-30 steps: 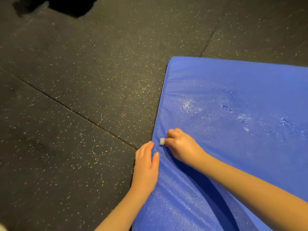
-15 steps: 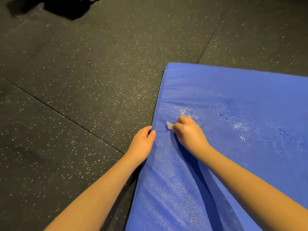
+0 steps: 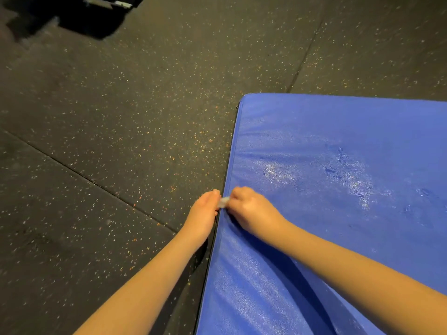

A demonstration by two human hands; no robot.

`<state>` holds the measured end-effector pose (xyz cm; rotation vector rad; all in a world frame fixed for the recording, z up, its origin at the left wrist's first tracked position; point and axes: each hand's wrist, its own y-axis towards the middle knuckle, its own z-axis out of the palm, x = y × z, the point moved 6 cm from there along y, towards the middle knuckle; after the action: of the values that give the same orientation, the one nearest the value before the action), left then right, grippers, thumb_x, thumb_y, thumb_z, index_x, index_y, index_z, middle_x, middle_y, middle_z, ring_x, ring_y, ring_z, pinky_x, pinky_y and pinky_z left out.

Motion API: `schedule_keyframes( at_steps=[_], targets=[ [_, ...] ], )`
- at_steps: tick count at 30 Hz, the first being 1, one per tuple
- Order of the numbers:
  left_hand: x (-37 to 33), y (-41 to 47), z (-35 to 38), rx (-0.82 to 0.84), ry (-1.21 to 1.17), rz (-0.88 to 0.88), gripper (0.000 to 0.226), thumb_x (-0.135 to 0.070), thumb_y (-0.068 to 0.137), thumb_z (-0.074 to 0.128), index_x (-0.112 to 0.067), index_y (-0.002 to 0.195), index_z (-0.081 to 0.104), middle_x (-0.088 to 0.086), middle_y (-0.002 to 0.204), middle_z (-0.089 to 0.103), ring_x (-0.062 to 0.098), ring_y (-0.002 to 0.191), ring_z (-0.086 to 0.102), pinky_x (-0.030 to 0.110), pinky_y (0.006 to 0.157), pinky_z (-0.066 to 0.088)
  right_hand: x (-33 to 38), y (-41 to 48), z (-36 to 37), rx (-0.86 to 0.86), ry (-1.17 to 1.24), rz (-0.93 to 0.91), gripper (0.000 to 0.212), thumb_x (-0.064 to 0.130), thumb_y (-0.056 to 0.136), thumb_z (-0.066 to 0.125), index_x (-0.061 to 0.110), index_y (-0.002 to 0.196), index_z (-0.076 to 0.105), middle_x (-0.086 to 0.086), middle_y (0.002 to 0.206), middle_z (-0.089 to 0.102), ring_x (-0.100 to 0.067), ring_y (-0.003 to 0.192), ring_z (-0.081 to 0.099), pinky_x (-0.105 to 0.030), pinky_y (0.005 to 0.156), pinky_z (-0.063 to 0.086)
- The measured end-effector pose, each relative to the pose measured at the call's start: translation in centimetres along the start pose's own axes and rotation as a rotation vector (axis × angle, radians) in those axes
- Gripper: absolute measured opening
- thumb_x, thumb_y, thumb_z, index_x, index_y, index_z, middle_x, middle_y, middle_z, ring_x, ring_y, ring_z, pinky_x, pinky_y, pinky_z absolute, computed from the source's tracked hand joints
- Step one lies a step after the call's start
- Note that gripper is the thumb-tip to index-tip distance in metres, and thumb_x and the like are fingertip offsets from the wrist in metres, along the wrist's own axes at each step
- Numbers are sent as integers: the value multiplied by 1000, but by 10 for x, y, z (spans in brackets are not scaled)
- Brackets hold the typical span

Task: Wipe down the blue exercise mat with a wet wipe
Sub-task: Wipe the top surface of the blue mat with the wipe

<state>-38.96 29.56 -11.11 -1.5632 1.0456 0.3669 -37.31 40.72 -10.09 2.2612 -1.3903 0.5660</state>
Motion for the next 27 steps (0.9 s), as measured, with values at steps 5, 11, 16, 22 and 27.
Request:
schedule_keyframes(
  at_steps=[5, 11, 16, 22, 27],
  targets=[
    [-6, 6, 5, 18, -5, 2, 25, -33, 102, 36, -33, 88, 56, -3, 105, 63, 19, 104, 59, 41, 101, 44, -30, 0, -19, -122, -4, 87, 13, 6, 78, 75, 4, 76, 62, -11, 71, 51, -30, 59, 50, -33, 41, 43],
    [-12, 11, 6, 25, -22, -21, 26, -34, 103, 34, -30, 87, 55, -5, 99, 62, 18, 99, 59, 33, 92, 48, -13, 4, -6, 105, -80, -7, 25, -5, 59, 81, 9, 69, 62, -8, 67, 49, -27, 55, 50, -24, 39, 29],
    [-17, 7, 5, 43, 43, -26, 27, -31, 105, 30, -22, 106, 56, -2, 108, 62, 16, 103, 57, 31, 92, 46, -29, 15, -24, -96, -3, 156, 27, -11, 59, 79, 8, 72, 65, -12, 63, 48, -29, 52, 49, -25, 40, 35],
    [-36, 17, 10, 88, 84, 1, 39, -39, 103, 34, -17, 128, 53, -3, 125, 55, 15, 115, 52, 38, 105, 39, -68, 0, -47, -124, -183, 230, 30, -12, 60, 79, 8, 74, 62, -8, 66, 44, -26, 54, 41, -26, 43, 25],
    [-55, 29, 16, 72, 73, -5, 40, -40, 103, 31, -14, 121, 55, 3, 130, 54, 20, 115, 51, 41, 108, 36, -35, -14, -31, -45, -118, 101, 29, -8, 67, 78, 6, 90, 67, -9, 71, 49, -26, 56, 43, -27, 41, 31]
  ],
)
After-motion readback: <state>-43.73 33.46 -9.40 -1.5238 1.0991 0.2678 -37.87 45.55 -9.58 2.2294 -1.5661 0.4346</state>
